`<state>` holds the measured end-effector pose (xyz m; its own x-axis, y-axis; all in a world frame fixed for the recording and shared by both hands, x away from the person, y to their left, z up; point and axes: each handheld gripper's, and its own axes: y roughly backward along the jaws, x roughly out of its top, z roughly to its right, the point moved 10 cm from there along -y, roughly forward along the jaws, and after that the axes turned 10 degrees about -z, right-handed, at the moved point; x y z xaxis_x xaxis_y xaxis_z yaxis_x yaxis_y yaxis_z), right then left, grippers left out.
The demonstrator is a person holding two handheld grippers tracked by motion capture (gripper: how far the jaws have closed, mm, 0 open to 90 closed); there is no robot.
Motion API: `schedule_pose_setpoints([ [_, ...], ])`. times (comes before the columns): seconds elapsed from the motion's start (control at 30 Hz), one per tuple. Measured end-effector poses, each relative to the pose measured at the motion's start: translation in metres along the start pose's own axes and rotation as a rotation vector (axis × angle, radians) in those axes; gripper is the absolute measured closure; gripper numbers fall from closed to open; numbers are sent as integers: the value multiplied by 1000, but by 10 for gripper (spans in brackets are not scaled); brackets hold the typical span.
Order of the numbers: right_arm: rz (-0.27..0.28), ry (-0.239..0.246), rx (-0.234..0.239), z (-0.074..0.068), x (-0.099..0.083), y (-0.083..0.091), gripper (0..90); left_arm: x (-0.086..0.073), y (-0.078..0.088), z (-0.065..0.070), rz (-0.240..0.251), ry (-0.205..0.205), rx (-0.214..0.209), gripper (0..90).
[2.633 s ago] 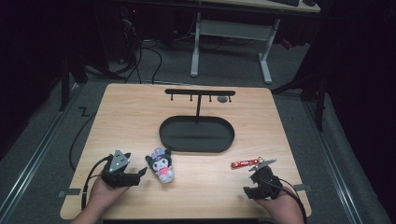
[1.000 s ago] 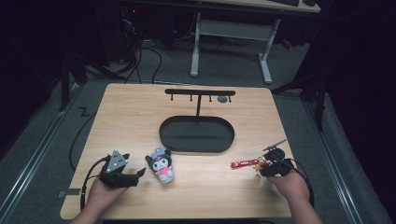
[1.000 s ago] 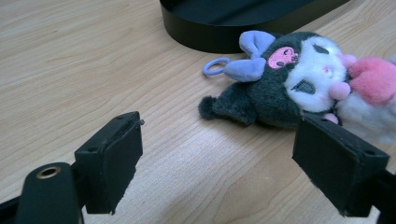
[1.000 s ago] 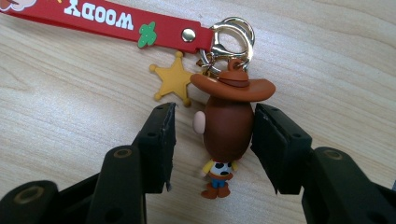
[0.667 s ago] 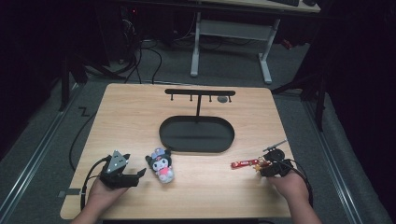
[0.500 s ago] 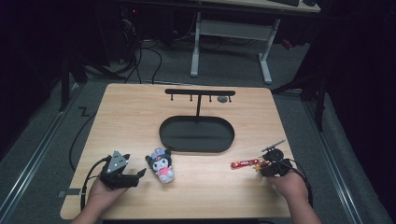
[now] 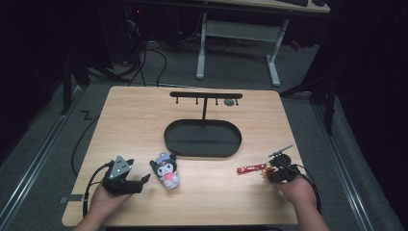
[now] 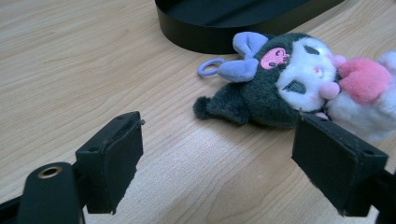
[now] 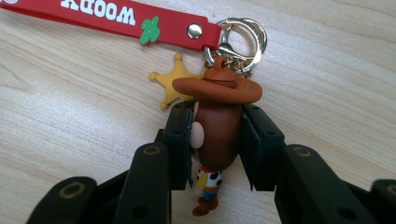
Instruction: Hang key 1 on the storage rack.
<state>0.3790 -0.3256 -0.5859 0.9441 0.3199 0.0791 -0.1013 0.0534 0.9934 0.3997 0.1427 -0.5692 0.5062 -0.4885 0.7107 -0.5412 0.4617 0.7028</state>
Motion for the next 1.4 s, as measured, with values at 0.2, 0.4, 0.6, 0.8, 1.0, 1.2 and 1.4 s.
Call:
schedule_pose_setpoints([
  [0.2,2,-13,32,0,-1,0,667,0,1,0,1,5,-7,175],
  [0.4,3,-17,46,1,-1,-1,667,-2,2,1,0,8,-13,185],
  [0.6,-7,-16,43,1,0,0,666,3,4,-1,28,44,-20,189],
  [0.8,-8,-11,38,0,0,0,668,5,1,-2,20,42,-18,189],
  [1.0,-12,10,70,-4,-2,11,668,5,-5,-2,0,32,-9,191],
  [1.2,25,20,121,-13,1,44,668,8,-5,-2,11,41,-15,192],
  [1.4,45,46,125,-25,5,75,668,9,-5,-1,15,37,-20,193],
])
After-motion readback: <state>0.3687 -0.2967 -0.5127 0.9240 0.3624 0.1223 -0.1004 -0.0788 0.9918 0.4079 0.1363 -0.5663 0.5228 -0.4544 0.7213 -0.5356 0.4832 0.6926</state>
